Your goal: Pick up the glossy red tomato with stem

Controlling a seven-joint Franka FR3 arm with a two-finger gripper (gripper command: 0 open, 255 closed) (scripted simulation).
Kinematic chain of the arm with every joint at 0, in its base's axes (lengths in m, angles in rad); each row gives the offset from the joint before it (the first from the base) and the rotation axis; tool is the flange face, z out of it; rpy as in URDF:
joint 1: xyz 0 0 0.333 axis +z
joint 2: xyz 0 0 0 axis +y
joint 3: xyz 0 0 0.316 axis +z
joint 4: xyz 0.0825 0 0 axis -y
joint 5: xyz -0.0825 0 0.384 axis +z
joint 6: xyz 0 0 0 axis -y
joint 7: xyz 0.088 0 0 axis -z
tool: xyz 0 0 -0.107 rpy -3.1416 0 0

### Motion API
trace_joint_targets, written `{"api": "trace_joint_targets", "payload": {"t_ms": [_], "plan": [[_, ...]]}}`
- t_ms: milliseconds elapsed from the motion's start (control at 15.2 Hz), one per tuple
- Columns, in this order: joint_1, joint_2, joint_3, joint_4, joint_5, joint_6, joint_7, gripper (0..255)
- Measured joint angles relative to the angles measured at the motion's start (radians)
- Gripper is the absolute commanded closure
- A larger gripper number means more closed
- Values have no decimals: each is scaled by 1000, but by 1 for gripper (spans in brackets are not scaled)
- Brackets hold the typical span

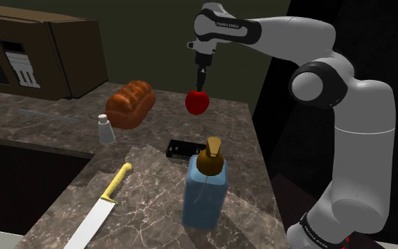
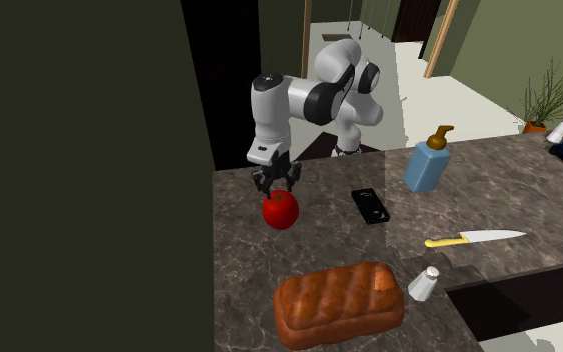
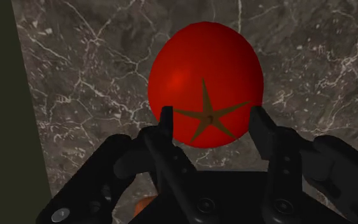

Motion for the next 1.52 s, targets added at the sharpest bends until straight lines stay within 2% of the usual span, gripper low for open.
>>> {"api": "trace_joint_targets", "payload": {"t_ms": [726, 1188, 1386, 1518], "plan": [[-2, 3, 0, 20, 0, -17, 1, 255], [-15, 52, 1, 188, 7, -135, 8, 255], [-25, 88, 3, 291, 13, -201, 12, 255], [-35, 137, 6, 402, 19, -263, 19, 255]]}}
